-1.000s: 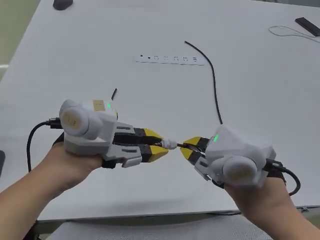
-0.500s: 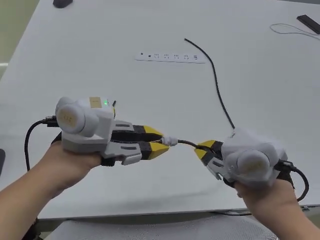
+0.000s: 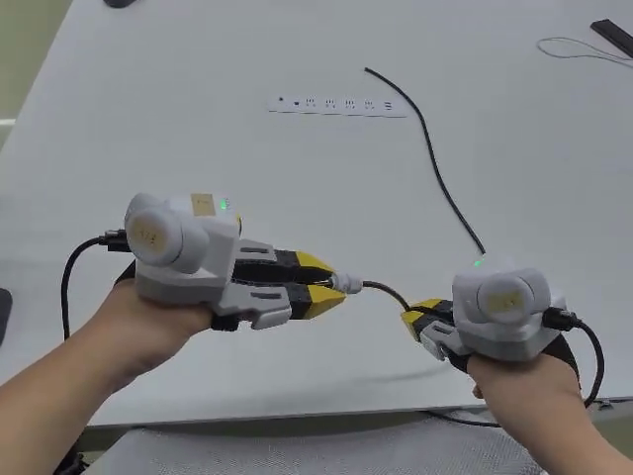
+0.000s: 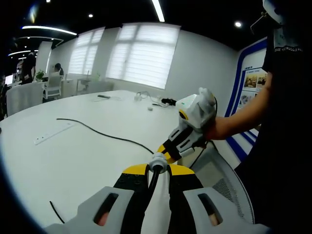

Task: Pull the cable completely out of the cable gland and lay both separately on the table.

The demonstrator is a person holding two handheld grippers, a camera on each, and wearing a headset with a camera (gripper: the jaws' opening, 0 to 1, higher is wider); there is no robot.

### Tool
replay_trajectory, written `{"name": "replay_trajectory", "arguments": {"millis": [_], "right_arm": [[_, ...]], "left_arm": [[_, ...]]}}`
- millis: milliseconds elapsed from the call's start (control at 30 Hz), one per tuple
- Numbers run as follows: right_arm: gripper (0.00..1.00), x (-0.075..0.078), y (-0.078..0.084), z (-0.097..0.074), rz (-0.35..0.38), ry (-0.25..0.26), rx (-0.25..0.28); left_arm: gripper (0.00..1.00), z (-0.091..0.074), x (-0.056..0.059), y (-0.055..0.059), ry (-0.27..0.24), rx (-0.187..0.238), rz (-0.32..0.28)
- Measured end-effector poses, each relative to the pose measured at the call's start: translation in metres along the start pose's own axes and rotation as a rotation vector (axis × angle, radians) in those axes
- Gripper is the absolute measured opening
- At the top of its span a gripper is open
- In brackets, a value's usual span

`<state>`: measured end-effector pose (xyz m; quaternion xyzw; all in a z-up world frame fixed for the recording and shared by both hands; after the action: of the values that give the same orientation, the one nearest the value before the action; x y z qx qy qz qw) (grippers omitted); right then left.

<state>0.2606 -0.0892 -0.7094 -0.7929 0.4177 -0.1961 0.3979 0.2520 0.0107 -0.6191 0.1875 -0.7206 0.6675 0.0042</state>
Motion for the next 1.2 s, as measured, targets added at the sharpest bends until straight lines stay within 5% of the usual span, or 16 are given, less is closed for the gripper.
{"name": "replay_trajectory", "arguments": {"millis": [967, 1200], "right_arm": [[0.02, -0.006, -0.002, -0.007, -0.078, -0.04, 0.031], [0.19, -0.016, -0.038, -0.014, -0.191, -0.081, 0.111]], "left_arm": [[0.15, -0.006, -0.007, 0.002, -0.016, -0.01, -0.009], [0.15, -0.005, -0.009, 0.002, -0.012, -0.014, -0.006]]}}
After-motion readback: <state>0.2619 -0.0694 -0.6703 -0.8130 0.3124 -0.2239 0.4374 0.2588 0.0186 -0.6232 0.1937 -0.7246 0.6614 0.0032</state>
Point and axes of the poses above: the centre of the closed fingertips' face, and the gripper's own axes: z roughly forward along the fingers, x roughly to its right, y roughly out of its underside, the point moved 1 cm from there along -z, roughly backward along the fingers, and after that the axes turned 12 degrees about x, right-handed, at the moved point
